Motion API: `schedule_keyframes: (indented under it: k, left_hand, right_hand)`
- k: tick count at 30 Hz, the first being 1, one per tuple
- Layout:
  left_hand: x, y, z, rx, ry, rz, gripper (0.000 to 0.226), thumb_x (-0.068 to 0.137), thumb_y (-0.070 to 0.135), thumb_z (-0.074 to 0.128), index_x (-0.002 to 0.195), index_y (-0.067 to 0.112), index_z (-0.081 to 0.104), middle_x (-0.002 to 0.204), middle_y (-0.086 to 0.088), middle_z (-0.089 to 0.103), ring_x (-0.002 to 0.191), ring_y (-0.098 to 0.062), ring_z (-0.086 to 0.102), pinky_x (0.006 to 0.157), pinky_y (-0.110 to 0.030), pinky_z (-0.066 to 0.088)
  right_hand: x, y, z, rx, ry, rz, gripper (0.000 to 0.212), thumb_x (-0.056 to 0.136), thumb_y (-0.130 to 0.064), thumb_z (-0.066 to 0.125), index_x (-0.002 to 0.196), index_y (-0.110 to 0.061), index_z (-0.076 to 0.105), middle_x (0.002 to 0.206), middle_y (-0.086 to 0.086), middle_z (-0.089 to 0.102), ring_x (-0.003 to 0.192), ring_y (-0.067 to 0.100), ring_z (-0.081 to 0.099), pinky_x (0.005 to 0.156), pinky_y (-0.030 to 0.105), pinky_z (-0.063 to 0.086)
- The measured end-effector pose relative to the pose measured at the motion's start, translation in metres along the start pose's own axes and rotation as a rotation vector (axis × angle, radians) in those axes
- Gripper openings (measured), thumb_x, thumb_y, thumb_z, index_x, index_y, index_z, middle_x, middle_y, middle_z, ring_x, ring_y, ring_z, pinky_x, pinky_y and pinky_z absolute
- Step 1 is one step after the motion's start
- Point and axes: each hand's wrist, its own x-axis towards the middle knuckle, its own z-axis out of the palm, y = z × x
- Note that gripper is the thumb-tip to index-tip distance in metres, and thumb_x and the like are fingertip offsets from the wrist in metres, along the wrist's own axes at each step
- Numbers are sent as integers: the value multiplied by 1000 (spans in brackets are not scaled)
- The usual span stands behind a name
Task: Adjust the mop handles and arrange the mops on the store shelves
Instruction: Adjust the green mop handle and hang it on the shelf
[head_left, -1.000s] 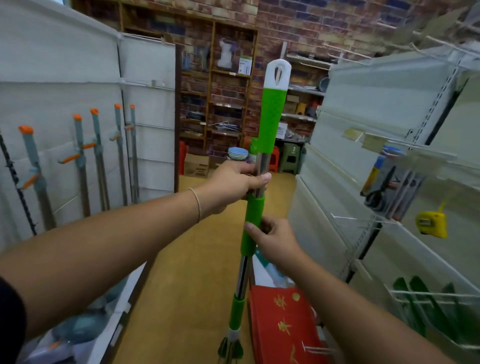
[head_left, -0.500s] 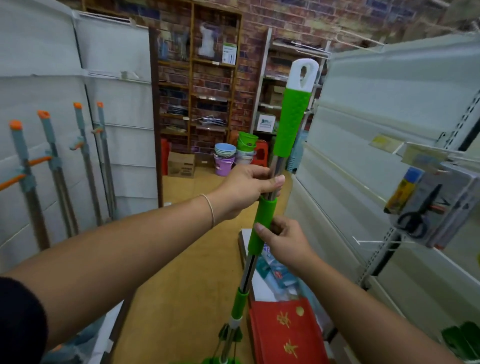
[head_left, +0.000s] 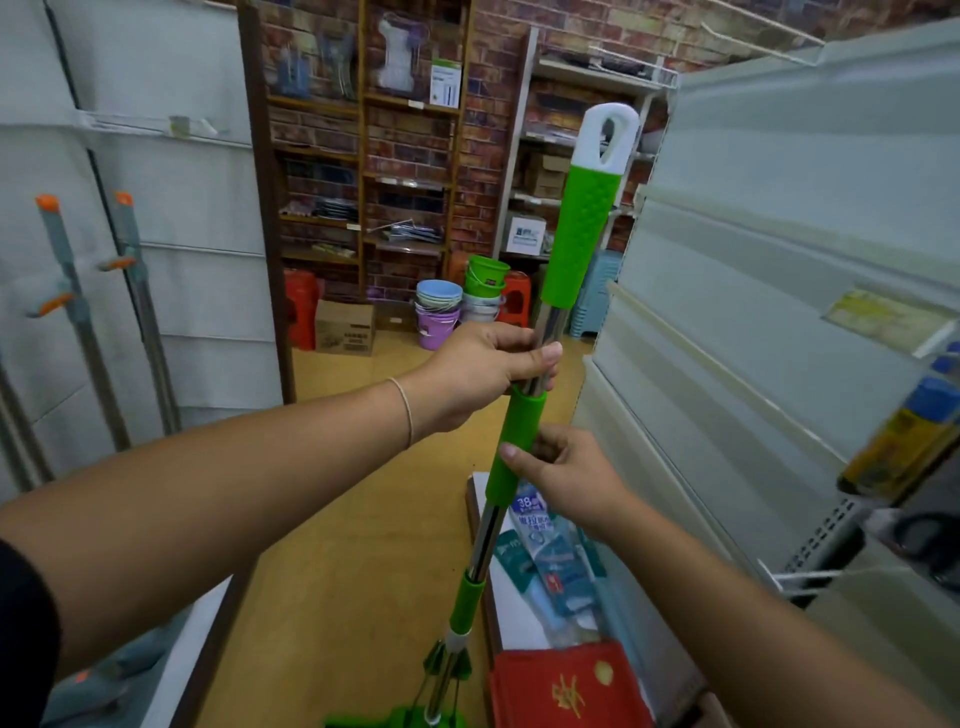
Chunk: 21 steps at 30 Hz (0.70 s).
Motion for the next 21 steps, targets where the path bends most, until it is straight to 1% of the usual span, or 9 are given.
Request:
schedule_keyframes:
  k: [2, 3, 5, 7, 9, 12, 15, 17, 21]
  left_hand:
    - [23, -1, 1, -13, -10, 9, 6, 92, 9, 62, 94, 8, 68, 90, -15, 67, 84, -25, 66, 77, -24, 57]
    - [34, -1, 2, -13, -16, 15, 6, 92, 9, 62, 94, 9, 68, 87, -12, 68, 82, -24, 66, 76, -24, 57]
    - [56, -3, 2, 2, -25, 20, 6, 92, 11, 64, 92, 11, 69, 81, -7, 70, 80, -21, 68, 76, -25, 58]
    - [77, -5, 4, 19, -39, 38, 7, 91, 12, 64, 88, 14, 70, 78, -4, 70, 81, -19, 67, 77, -27, 57]
    - [97, -6, 6, 12, -51, 56, 8, 90, 11, 66, 85, 14, 71, 73, 1, 71, 78, -17, 67, 75, -27, 56]
    - [128, -10, 11, -4, -112, 61, 10, 90, 13, 67, 84, 19, 73, 74, 2, 73, 75, -13, 69, 72, -22, 56]
    - [160, -14, 19, -32, -173, 51, 8, 90, 11, 67, 87, 16, 72, 79, -6, 71, 76, -20, 68, 69, -24, 58]
    - [180, -15, 24, -46, -199, 47, 4, 89, 10, 68, 88, 11, 71, 80, -10, 69, 76, -24, 67, 68, -26, 59]
    - [219, -10, 29, -56, -303, 47, 1, 88, 11, 70, 87, 12, 71, 81, -11, 68, 79, -26, 67, 66, -26, 58]
  right_hand:
    - [20, -4, -16, 11, -20, 13, 10, 87, -21, 76, 95, -17, 71, 89, 8, 76, 83, 15, 73, 76, 35, 59]
    - [29, -8, -26, 20, -31, 23, 14, 86, -17, 76, 99, -16, 71, 91, 7, 76, 85, 15, 73, 78, 31, 57]
    - [45, -19, -47, 20, -43, 49, 23, 85, -12, 76, 107, -12, 70, 90, 3, 76, 81, 8, 71, 75, 24, 53]
    - [61, -30, -69, 35, -15, 74, 30, 84, -9, 76, 112, -12, 68, 87, -1, 75, 82, 10, 69, 80, 29, 52]
    - [76, -44, -92, 46, 61, 79, 27, 85, -7, 74, 110, -13, 68, 86, 1, 73, 84, 14, 66, 82, 34, 50]
    - [95, -65, -119, 25, 236, 57, 25, 89, -7, 70, 113, -7, 67, 92, 8, 70, 88, 18, 66, 78, 31, 52]
    - [112, -86, -137, 27, 407, -20, 10, 92, -3, 65, 95, -12, 68, 95, 13, 71, 86, 22, 67, 76, 31, 53]
    - [123, -98, -143, -1, 500, -73, 15, 93, -5, 63, 84, -16, 69, 89, 11, 73, 83, 20, 69, 78, 35, 55]
    - [146, -112, -150, -129, 657, -106, 9, 89, -20, 71, 82, -16, 74, 85, 10, 76, 85, 23, 73, 79, 40, 59]
